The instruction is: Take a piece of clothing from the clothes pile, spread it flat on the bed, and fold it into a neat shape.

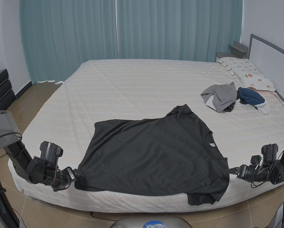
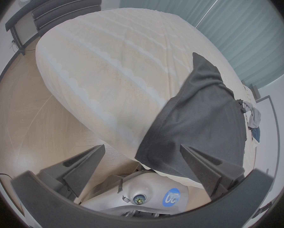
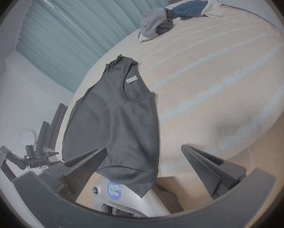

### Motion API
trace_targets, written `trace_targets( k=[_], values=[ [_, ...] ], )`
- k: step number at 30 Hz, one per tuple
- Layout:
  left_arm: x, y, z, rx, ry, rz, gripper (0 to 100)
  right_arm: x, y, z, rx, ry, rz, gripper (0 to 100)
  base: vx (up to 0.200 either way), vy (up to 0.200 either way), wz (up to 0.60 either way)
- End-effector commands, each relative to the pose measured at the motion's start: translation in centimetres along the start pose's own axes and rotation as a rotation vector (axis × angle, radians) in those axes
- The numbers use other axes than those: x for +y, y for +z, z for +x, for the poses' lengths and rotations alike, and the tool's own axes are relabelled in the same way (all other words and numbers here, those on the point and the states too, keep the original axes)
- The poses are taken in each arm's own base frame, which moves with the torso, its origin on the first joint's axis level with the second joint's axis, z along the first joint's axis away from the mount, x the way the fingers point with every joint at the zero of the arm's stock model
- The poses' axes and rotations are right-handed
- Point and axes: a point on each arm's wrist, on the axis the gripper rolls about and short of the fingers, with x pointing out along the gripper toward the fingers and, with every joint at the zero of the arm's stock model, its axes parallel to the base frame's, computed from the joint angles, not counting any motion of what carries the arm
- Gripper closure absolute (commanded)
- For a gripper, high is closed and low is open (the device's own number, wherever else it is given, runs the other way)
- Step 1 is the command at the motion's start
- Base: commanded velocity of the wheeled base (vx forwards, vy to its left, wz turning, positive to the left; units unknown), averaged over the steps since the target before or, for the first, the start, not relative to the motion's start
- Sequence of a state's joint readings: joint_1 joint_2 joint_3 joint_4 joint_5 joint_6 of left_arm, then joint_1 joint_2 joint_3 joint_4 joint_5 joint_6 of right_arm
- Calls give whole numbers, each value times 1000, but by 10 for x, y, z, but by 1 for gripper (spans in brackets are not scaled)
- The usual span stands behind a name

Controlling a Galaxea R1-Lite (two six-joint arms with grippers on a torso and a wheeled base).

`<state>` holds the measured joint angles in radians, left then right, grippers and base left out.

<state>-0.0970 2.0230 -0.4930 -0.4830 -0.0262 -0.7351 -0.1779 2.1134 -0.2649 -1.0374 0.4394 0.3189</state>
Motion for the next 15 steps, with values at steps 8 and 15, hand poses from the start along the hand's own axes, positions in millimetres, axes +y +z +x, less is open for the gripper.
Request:
trace_targets(
  k=[8, 15],
  values=[
    [-15, 19, -15, -74, -95, -66, 0, 2, 6, 0, -48, 15, 24, 0, 0, 0, 0],
    [-17, 26, -15, -44, -150, -76, 0, 2, 7, 1, -51, 16, 27, 0, 143, 0, 0]
  ],
)
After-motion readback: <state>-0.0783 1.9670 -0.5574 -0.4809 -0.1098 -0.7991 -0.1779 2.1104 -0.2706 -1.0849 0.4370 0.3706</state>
